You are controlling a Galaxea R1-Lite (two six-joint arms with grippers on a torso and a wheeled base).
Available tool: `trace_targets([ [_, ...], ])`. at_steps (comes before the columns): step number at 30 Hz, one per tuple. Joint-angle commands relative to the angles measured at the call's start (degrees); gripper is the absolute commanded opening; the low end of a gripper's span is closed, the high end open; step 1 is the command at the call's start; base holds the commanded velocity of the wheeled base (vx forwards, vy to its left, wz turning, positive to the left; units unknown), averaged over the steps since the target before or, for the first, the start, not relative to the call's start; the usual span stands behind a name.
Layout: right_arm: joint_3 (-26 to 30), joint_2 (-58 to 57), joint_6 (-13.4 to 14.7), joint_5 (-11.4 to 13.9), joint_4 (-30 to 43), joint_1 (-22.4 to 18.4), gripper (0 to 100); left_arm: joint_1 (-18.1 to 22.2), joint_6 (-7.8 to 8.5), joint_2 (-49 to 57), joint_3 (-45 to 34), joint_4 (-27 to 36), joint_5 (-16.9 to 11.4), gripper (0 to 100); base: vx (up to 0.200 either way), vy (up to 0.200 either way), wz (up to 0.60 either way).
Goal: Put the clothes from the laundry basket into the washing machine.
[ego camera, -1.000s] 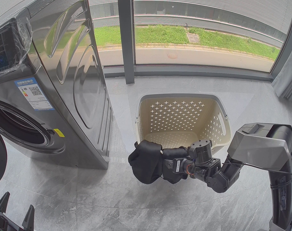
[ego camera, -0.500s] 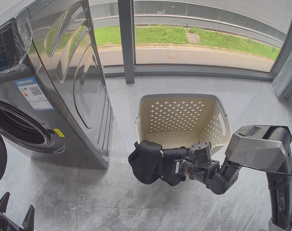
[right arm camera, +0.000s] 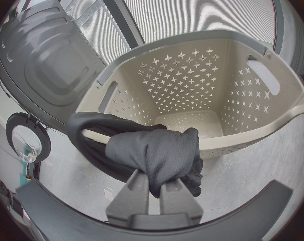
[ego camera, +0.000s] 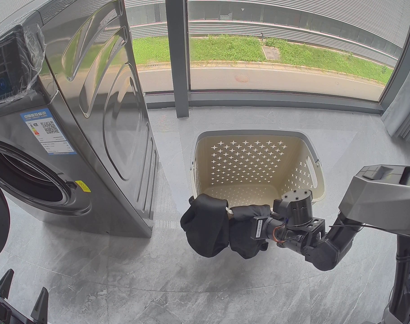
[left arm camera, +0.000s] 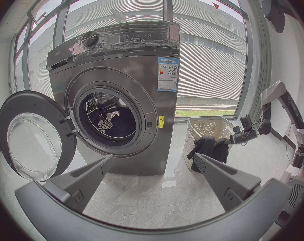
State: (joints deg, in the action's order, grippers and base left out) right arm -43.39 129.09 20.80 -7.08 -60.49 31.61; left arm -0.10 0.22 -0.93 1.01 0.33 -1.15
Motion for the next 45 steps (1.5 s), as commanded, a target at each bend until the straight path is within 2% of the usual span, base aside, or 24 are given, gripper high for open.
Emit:
trace_targets([
  [1,4.8,-12.5,0.0,0.0,-0.3,0.5,0,0.0,-0.04,0.9,-0.8,0.0,0.0,100,0.0,0.0,0.0],
  [12,13.1,-34.6,0.0,0.0,0.5,2.8,0,0.0,-0.31,0.9,-0.8,0.0,0.0,100,0.0,0.0,0.0],
  [15,15.3,-39.8,-0.6,0.0,0.7,4.4,0,0.0,-0.31,0.9,-0.8,0.0,0.0,100,0.0,0.0,0.0],
  [17,16.1,-42.8,-2.2,0.0,0.8,6.4,0,0.0,-0.31,0.9,-0.8,0.0,0.0,100,0.0,0.0,0.0],
  [21,15.9,-45.7,-7.2,0.1,1.0,8.0,0,0.0,-0.75,0.9,-0.8,0.0,0.2,100,0.0,0.0,0.0],
  [26,16.2,-49.5,-8.2,0.1,1.2,10.3,0,0.0,-0.57,0.9,-0.8,0.0,0.1,100,0.0,0.0,0.0],
  [31,16.3,-51.4,-11.0,0.1,1.3,10.5,0,-0.1,-0.75,0.9,-0.8,0.0,0.2,100,-0.12,0.0,0.0],
  [41,16.8,-51.0,-11.2,-0.1,1.1,10.5,0,-0.1,-0.83,0.9,-0.8,0.0,0.2,100,-0.2,0.0,0.0],
  [45,16.8,-51.0,-11.3,-0.2,1.2,9.9,0,-0.1,-0.75,0.9,-0.8,0.0,0.2,100,0.0,0.0,0.0],
])
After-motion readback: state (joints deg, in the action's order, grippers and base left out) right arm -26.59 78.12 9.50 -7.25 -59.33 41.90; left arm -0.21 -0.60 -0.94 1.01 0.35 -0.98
